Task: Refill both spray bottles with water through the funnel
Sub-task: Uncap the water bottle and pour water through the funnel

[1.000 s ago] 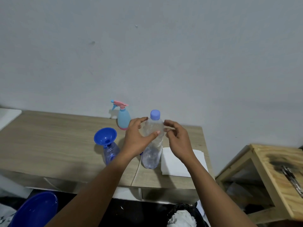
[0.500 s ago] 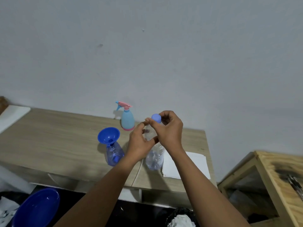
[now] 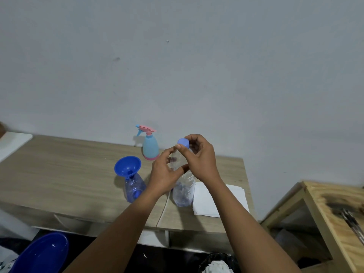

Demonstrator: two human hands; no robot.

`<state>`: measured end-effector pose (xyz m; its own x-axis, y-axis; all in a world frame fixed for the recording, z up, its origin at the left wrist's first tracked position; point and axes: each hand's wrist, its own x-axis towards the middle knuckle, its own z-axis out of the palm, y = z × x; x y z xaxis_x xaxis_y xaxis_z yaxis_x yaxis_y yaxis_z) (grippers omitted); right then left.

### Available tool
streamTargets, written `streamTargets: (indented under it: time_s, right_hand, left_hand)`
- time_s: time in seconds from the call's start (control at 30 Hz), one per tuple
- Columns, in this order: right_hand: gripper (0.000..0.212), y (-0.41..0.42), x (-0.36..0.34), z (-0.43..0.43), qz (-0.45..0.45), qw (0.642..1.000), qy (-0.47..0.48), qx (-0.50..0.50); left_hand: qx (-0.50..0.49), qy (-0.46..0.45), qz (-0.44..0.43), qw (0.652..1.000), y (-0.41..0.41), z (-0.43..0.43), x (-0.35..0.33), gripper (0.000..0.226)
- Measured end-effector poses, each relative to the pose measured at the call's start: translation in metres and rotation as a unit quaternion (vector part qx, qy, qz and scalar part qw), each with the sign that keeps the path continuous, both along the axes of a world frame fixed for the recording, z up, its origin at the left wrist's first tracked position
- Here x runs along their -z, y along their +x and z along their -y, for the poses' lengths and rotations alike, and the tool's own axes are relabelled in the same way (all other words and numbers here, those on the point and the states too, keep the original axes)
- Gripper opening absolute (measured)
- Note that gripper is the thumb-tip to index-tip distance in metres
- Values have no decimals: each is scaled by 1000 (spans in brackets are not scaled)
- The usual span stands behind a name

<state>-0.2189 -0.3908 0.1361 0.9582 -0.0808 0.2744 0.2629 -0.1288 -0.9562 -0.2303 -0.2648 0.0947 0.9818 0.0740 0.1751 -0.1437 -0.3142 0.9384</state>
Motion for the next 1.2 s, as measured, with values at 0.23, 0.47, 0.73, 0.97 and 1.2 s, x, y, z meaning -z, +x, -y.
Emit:
streamTargets:
  time_s: [0.23,0.47,0.73,0.97,1.2]
  right_hand:
    - [35,-3,-1,0,-2,1000,-20,-20]
    - [23,-4,0,2,4,1000,-14,-27]
    - [30,-2,0,-1,21,999,-26,0]
    - [24,8,-1,20,-1,990,103,100]
    - [24,28,94,56,-133,980,-122,79]
  left_hand:
    - [6,2,0,1000,0,-1,-3,64]
    - [12,-11,-13,1000,-2,-3,-3,73]
    - [4,-1,-16,1000,-3,-1,-6,69]
    - [-17,2,-14,1000,-2,-1,-5,77]
    - [-32,23,-10,999,1,-13,-7,77]
